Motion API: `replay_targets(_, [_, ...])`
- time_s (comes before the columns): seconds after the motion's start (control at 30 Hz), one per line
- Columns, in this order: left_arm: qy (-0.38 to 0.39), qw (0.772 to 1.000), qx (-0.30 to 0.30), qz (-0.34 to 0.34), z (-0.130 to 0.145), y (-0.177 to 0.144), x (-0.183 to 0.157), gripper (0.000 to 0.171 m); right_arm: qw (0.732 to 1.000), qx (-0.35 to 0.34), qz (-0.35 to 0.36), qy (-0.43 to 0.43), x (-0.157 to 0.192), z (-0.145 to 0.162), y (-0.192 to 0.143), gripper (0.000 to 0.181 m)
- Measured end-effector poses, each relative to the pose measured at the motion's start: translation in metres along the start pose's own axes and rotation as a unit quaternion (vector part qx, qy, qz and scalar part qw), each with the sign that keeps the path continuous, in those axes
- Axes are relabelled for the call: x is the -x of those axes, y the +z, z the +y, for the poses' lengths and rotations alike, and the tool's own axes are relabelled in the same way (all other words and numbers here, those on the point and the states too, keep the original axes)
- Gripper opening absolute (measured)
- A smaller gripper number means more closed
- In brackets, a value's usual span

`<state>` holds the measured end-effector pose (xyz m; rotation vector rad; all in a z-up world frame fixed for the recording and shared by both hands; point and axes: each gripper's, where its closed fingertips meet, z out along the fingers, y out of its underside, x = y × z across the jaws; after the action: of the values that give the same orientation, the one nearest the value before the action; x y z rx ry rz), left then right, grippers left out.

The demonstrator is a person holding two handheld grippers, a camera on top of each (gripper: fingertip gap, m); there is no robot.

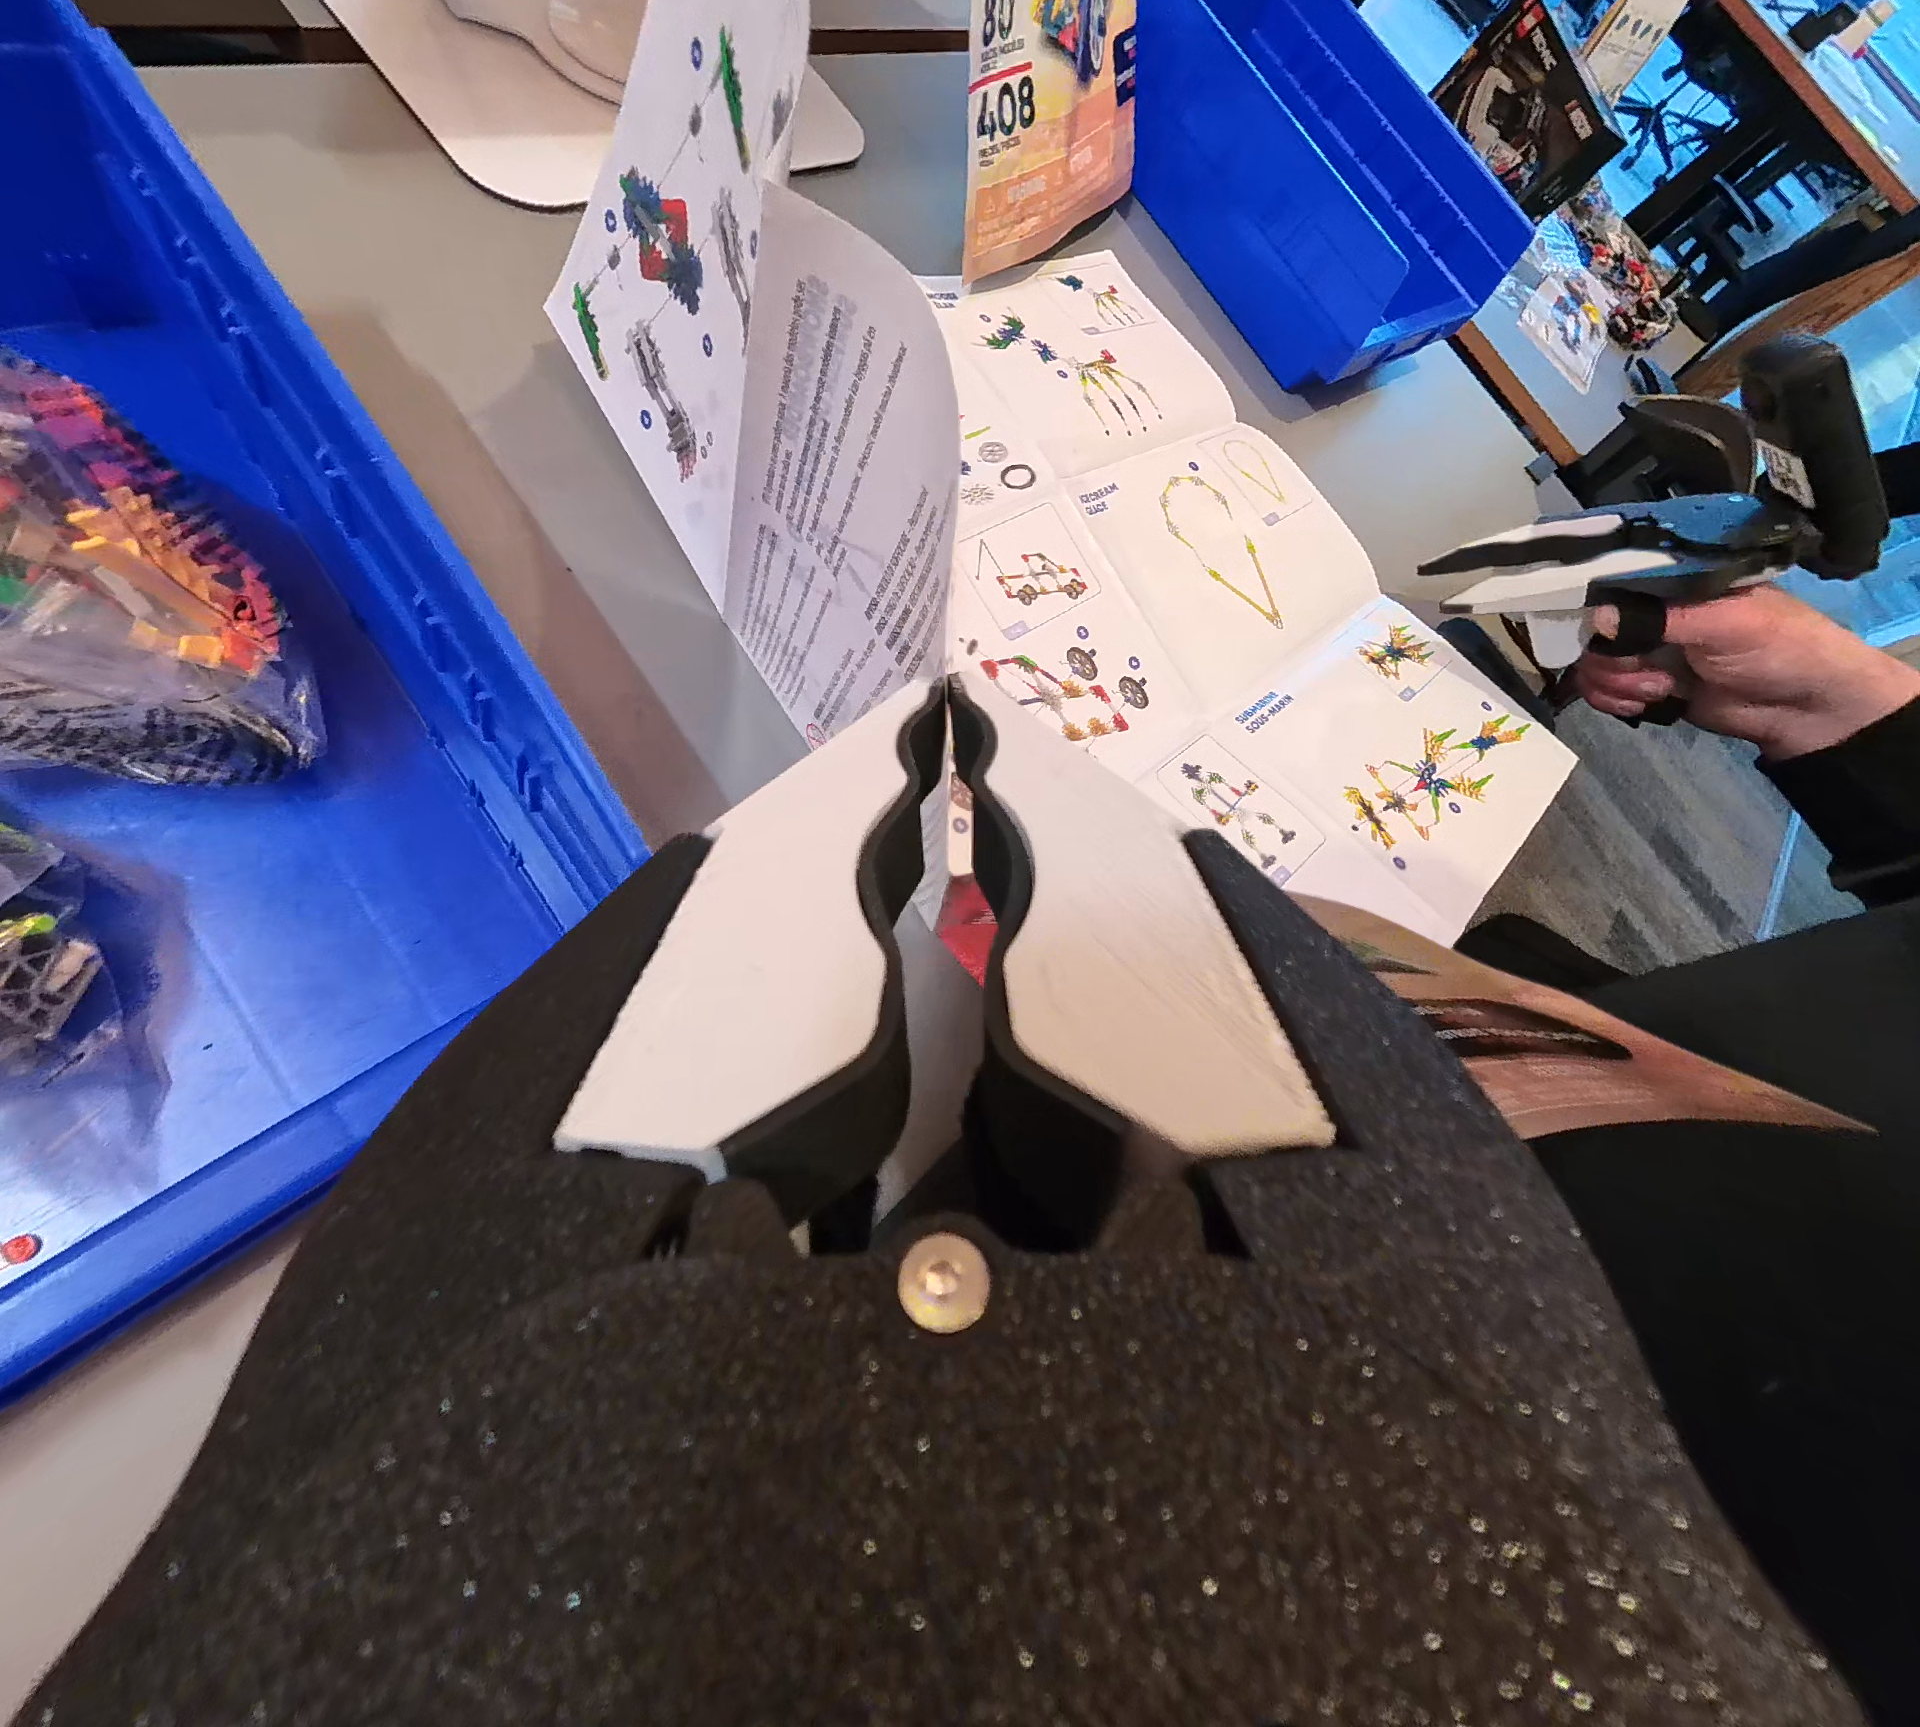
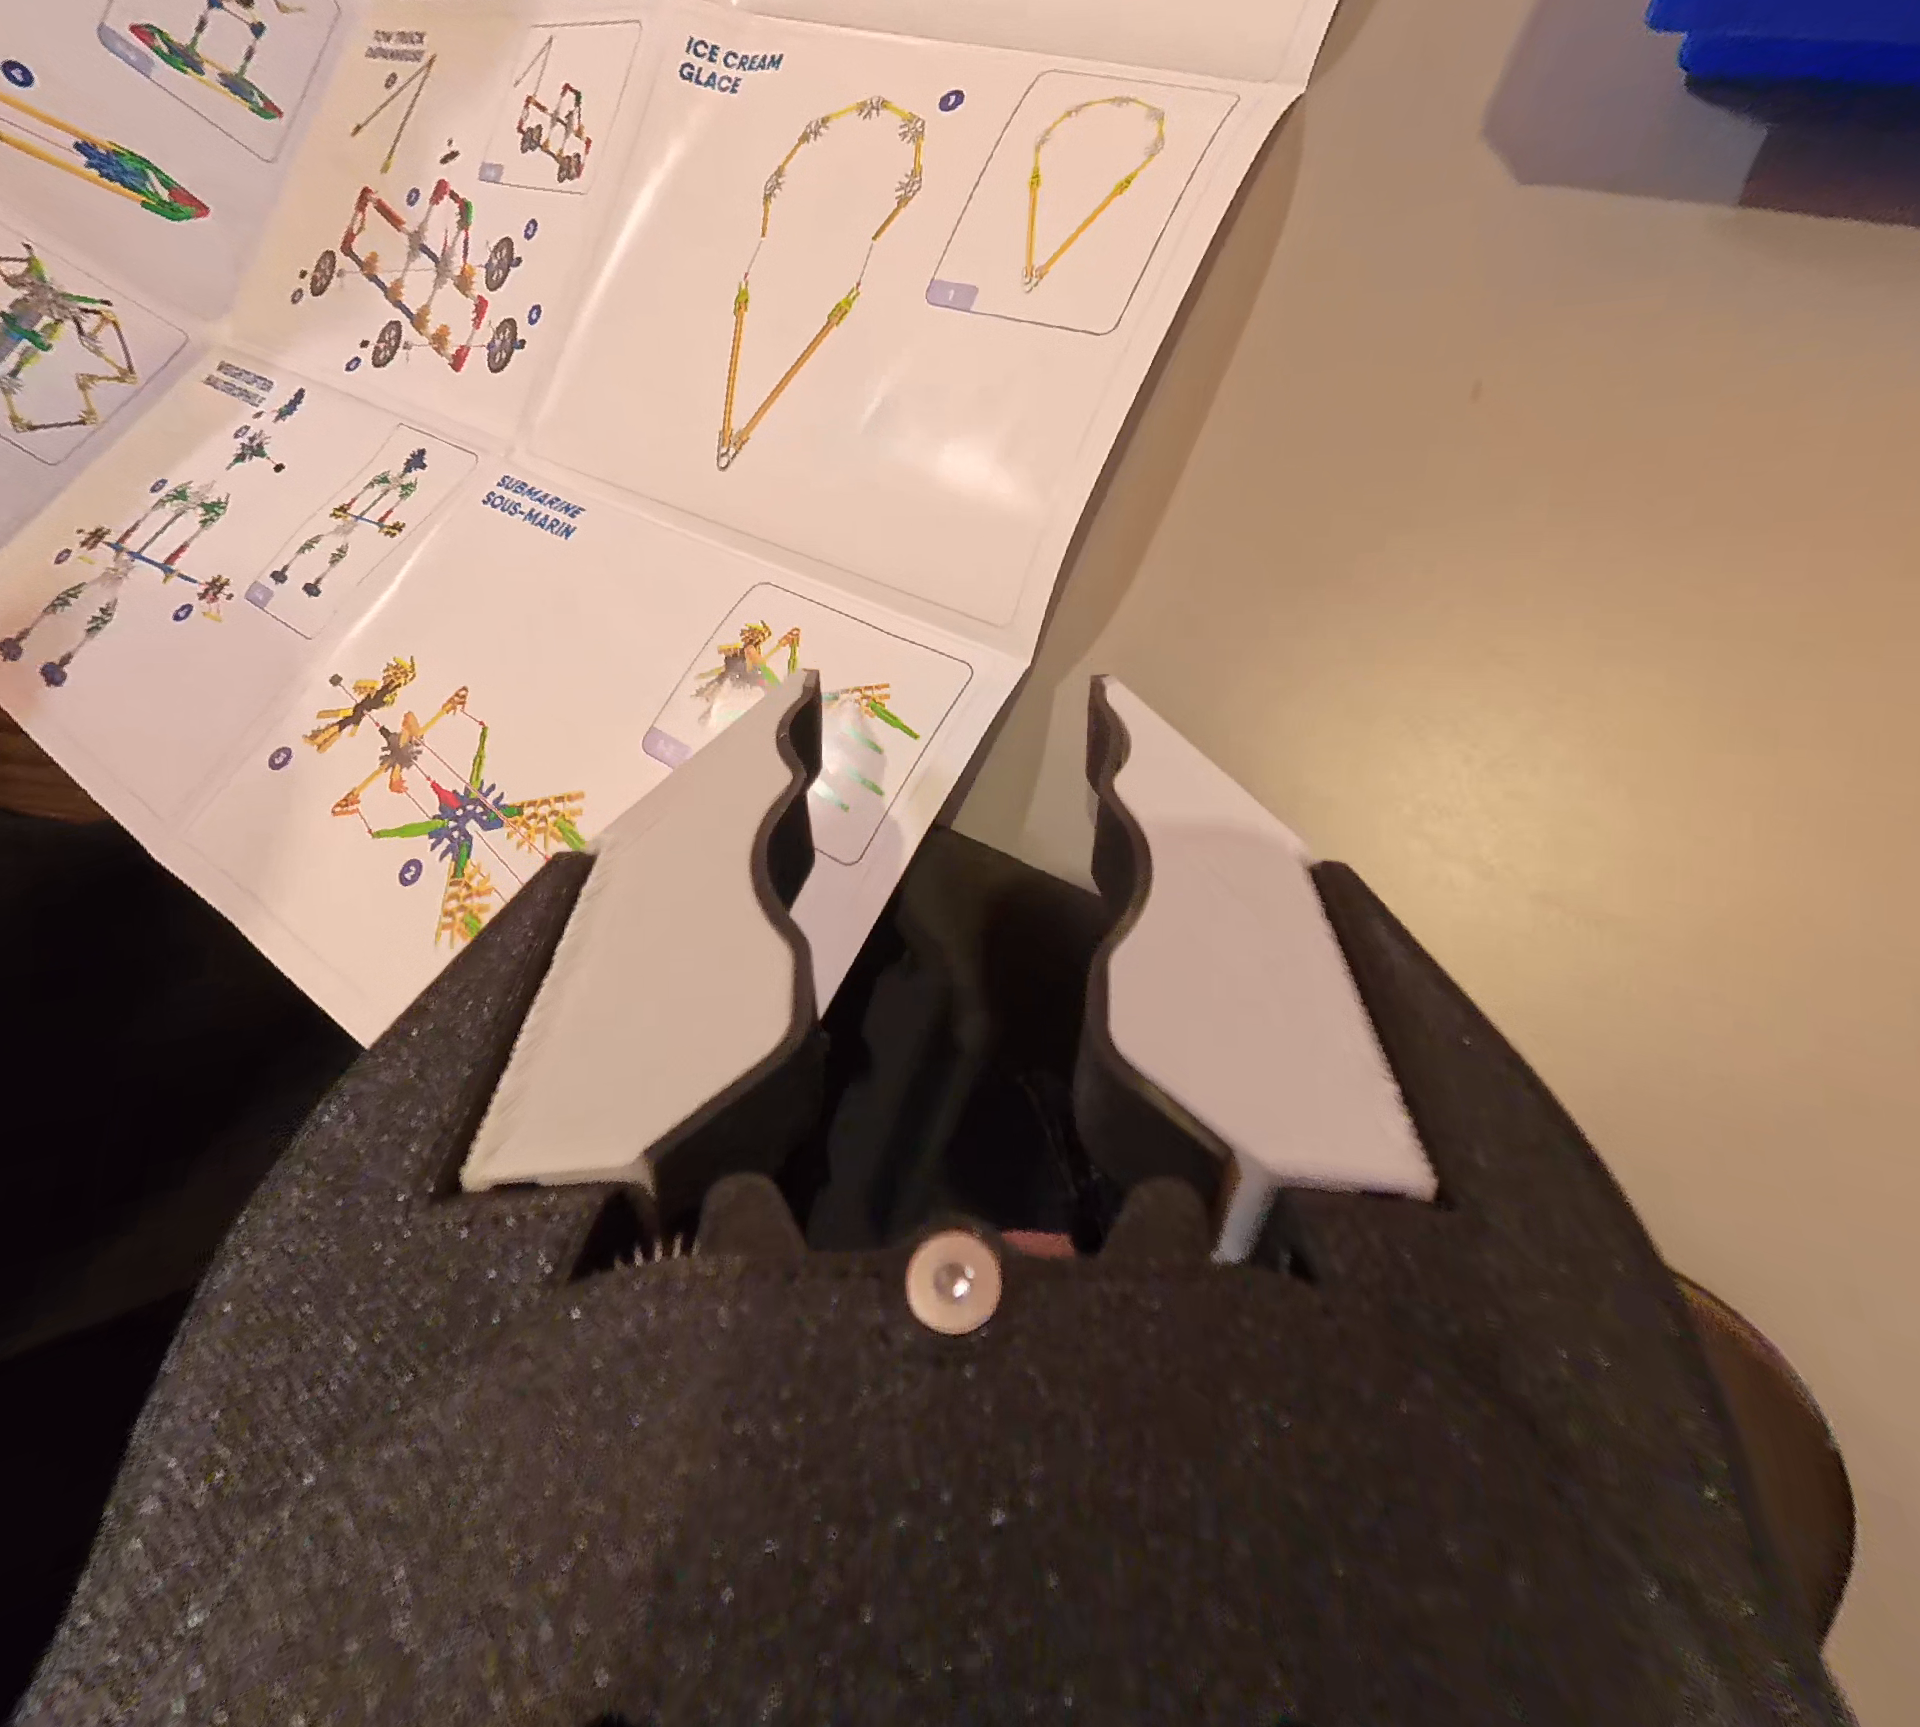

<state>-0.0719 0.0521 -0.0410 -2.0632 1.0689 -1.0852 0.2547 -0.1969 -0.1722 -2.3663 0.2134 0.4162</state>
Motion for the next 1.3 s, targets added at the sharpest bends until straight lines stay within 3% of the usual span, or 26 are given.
replay_targets(0.8, [0.026, 0.999, 0.011, 0.04, -0.007, 0.023, -0.031, 0.002, 1.0, -0.005, 0.01, 0.01, -0.006, 0.008, -0.009, 0.048])
replay_targets(1.07, [0.047, 0.991, 0.009, 0.121, -0.003, 0.032, -0.069, 0.05, 1.0, -0.007, 0.012, 0.011, -0.007, 0.009, -0.012, 0.048])
replay_targets(1.2, [0.026, 0.988, 0.001, 0.15, -0.003, 0.028, -0.076, 0.067, 1.0, -0.007, 0.013, 0.011, -0.007, 0.009, -0.012, 0.048])
replay_targets(1.3, [0.018, 0.987, -0.009, 0.161, -0.004, 0.023, -0.077, 0.069, 1.0, -0.007, 0.011, 0.009, -0.006, 0.008, -0.012, 0.048])
